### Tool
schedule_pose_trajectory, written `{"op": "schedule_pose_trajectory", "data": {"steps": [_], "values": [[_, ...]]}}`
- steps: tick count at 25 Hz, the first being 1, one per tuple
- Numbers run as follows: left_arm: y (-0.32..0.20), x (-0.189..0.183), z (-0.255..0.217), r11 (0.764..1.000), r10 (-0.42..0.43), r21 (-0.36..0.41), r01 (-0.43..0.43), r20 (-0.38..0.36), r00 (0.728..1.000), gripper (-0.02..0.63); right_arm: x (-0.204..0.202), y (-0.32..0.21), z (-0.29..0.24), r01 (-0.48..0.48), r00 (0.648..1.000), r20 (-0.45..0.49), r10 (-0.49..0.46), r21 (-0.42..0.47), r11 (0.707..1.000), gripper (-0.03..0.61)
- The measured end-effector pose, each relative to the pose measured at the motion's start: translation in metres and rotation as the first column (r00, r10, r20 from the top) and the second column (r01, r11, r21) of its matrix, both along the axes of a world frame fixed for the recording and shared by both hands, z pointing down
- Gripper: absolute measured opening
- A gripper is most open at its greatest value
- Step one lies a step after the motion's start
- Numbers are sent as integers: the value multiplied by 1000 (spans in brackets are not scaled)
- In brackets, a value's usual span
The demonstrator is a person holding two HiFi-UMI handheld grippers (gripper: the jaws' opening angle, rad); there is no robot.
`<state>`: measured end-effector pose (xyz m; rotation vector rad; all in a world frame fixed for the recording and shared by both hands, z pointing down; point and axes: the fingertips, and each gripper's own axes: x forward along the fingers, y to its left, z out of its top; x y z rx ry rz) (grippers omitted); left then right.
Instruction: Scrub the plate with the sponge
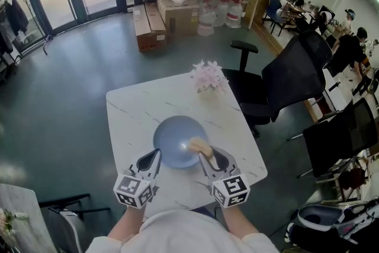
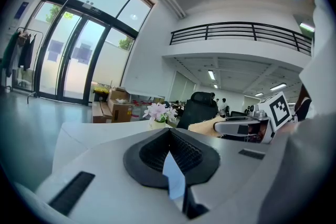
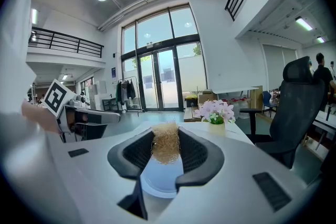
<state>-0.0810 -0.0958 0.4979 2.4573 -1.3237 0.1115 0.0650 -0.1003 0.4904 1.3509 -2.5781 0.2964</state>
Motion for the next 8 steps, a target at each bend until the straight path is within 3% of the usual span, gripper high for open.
{"op": "schedule_pose_trajectory", "data": {"steps": [8], "values": [[-1,-1,1,1000,-9,2,9,2,1000,32,1,0,2,-5,1000,-2,5,-1,1000,149]]}}
